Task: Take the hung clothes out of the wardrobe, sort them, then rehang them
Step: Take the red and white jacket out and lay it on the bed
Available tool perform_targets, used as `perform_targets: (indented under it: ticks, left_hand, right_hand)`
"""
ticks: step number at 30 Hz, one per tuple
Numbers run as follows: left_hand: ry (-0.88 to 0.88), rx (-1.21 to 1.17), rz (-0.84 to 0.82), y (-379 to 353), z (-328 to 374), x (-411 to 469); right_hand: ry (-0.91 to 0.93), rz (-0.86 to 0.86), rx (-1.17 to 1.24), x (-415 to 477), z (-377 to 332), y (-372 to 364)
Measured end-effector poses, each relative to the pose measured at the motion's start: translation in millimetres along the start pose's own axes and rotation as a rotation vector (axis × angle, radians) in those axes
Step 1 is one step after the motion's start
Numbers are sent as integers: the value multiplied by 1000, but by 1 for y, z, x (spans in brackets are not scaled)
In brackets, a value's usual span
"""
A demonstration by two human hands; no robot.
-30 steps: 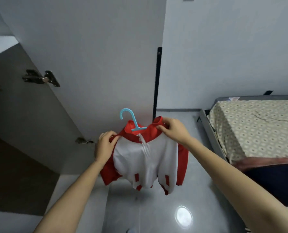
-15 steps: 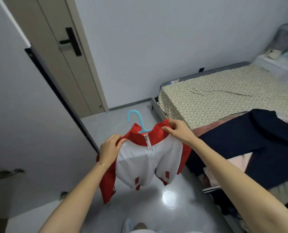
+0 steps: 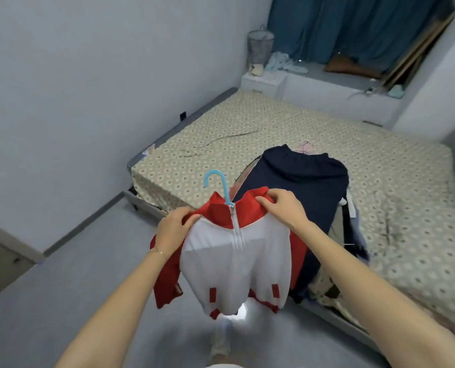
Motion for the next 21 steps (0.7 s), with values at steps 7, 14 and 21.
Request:
perform_targets:
  ticks: [7,14,21]
  left_hand:
    - [-266,-25,-173,-46,67,131]
    - [-408,-94,-234,-78,138,241]
    - [-389,-130,-268,-124,175,315]
  right_hand:
    - [-211,235,-51,45,41,67]
    - [-268,456,-77,93,74,125]
    - [-310,515,-75,150,120,151]
Point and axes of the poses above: each hand's wrist, its own x-axis towards the middle knuckle, its own y-axis out of the back of the hand, z = x × y, the point moved 2 cm from there along x, towards the middle knuckle, and after that the axes turned 4 degrees about y, right-handed, at the moved point
